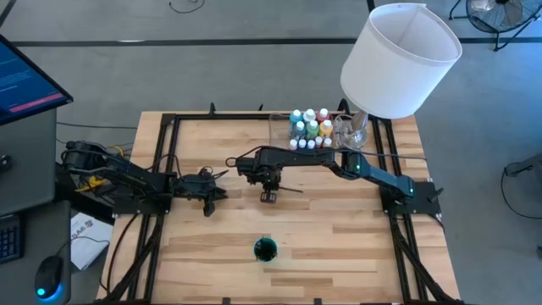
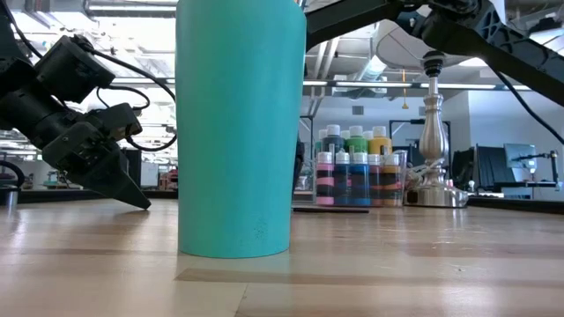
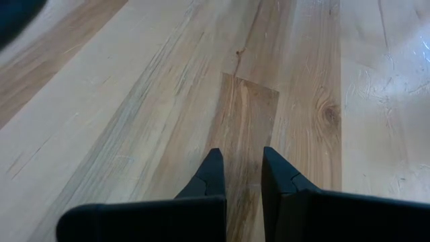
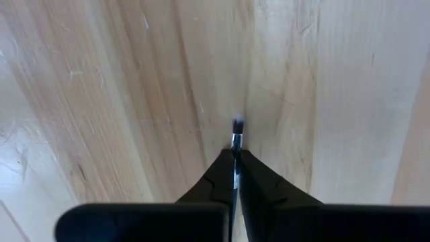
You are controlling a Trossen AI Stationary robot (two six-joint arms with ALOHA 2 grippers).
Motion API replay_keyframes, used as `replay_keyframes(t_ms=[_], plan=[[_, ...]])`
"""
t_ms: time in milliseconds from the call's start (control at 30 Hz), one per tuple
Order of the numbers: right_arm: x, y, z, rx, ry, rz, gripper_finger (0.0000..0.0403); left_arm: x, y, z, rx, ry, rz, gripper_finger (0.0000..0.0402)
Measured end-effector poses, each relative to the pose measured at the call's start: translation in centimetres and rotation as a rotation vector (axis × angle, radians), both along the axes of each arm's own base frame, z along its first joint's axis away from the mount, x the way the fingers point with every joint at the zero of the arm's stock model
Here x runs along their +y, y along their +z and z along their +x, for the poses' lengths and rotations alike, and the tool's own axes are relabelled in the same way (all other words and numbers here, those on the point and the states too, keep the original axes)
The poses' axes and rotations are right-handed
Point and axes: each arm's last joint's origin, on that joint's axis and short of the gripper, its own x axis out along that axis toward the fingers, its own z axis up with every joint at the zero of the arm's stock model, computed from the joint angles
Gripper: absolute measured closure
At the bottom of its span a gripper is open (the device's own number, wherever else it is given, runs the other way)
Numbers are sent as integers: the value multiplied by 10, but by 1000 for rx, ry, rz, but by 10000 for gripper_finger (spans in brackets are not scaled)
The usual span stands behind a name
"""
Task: Pick & Place Paint Supplies
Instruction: Put the silver paintbrush into the green cup
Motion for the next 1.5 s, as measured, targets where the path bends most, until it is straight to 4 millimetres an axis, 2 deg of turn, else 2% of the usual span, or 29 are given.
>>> replay_keyframes(t_ms=[200, 500, 667, 900, 1100, 1500], plan=[[0, 0, 0, -3, 4, 4, 397, 0, 0, 0, 0, 0, 0, 402], [3, 0, 3, -27, 12, 2, 335, 0, 0, 0, 0, 0, 0, 402], [3, -1, 4, -40, 12, 1, 327, 0, 0, 0, 0, 0, 0, 402], [2, 0, 5, -48, 12, -16, 342, 0, 0, 0, 0, 0, 0, 402], [2, 0, 7, -68, 13, -21, 395, 0, 0, 0, 0, 0, 0, 402], [-4, 0, 4, -39, -32, -19, 402, 0, 0, 0, 0, -1, 0, 402]])
